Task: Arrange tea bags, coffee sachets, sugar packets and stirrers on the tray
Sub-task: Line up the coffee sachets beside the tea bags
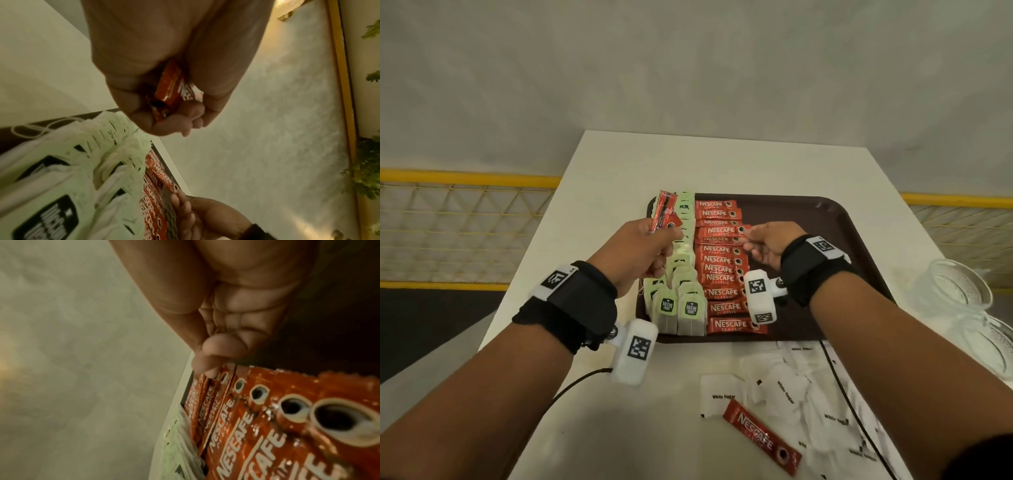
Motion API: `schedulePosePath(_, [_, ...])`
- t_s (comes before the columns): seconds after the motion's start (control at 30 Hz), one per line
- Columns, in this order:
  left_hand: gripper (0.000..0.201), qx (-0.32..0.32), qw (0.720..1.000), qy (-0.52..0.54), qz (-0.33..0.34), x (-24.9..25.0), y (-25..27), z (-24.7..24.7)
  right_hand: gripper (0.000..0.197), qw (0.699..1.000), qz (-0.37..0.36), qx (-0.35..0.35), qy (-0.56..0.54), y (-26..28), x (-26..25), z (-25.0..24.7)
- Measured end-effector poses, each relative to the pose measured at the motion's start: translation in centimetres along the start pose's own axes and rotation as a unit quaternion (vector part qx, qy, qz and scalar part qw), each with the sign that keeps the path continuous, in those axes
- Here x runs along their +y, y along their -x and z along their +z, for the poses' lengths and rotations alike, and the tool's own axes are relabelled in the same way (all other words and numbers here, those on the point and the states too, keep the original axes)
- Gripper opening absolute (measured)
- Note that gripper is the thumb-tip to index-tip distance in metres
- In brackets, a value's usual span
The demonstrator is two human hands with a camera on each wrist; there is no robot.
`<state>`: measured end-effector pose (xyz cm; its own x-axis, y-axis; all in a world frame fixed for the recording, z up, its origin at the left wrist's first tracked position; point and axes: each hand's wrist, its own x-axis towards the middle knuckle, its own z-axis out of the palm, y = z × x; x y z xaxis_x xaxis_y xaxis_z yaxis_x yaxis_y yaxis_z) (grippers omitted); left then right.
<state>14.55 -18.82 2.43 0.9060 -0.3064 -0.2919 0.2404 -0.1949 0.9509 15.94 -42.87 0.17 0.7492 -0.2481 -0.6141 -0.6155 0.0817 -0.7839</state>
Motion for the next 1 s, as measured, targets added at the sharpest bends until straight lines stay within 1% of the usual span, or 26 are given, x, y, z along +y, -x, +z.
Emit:
schedulePosePath(0.1, [0.013,-0.014,1.0,0.009,-0.018,0.1,-0.1,-0.5,0.011,0.999,0.028,0.01,0.03,-0.9,-0.8,1.2])
schedulePosePath(0.2, [0.021,-0.025,0.998,0.039,-0.039,0.0,-0.1,-0.9,0.012,0.996,0.055,0.027,0.066,-1.7,-1.3,1.8])
schedulePosePath(0.33, [0.03,-0.036,0.992,0.098,-0.072,-0.3,-0.2,-1.2,0.021,0.99,0.072,0.028,0.115,-2.6,-1.1,1.7])
schedulePosePath(0.4, [0.03,-0.047,0.99,0.106,-0.078,-0.5,-0.3,-1.4,0.016,0.991,0.042,0.053,0.114,-3.0,-0.7,1.2])
schedulePosePath(0.5, [0.026,-0.068,0.989,0.112,-0.069,-0.8,-0.2,-1.4,0.013,0.986,-0.063,0.07,0.135,-2.5,-0.4,0.8])
schedulePosePath(0.57, [0.022,-0.081,0.99,0.103,-0.062,-0.9,-0.2,-1.2,0.012,0.978,-0.139,0.03,0.152,-0.7,-0.6,1.4])
schedulePosePath(0.63, [0.021,-0.092,0.992,0.069,-0.05,-1.0,-0.3,-0.9,0.016,0.96,-0.197,-0.052,0.191,1.2,-1.1,2.4])
schedulePosePath(0.7, [0.022,-0.101,0.994,0.027,-0.029,-1.0,-0.6,-0.4,0.019,0.942,-0.217,-0.135,0.219,2.5,-1.2,3.1])
schedulePosePath(0.77, [0.023,-0.098,0.995,0.004,-0.005,-0.9,-0.7,0.0,0.015,0.939,-0.211,-0.176,0.206,3.1,-1.3,3.5])
schedulePosePath(0.83, [0.021,-0.081,0.997,-0.009,0.018,-0.8,-0.8,0.3,0.009,0.946,-0.203,-0.185,0.171,3.5,-1.4,3.2])
schedulePosePath(0.9, [0.021,-0.053,0.998,-0.022,0.037,-0.7,-0.9,0.3,0.012,0.96,-0.177,-0.183,0.118,3.4,-1.4,2.3])
schedulePosePath(0.97, [0.025,-0.028,0.999,-0.019,0.036,-0.7,-1.1,0.1,0.018,0.975,-0.149,-0.158,0.051,3.1,-1.4,1.0])
schedulePosePath(1.0, [0.028,-0.02,0.999,-0.009,0.027,-0.7,-1.2,-0.1,0.017,0.981,-0.136,-0.135,0.017,3.0,-1.3,0.5])
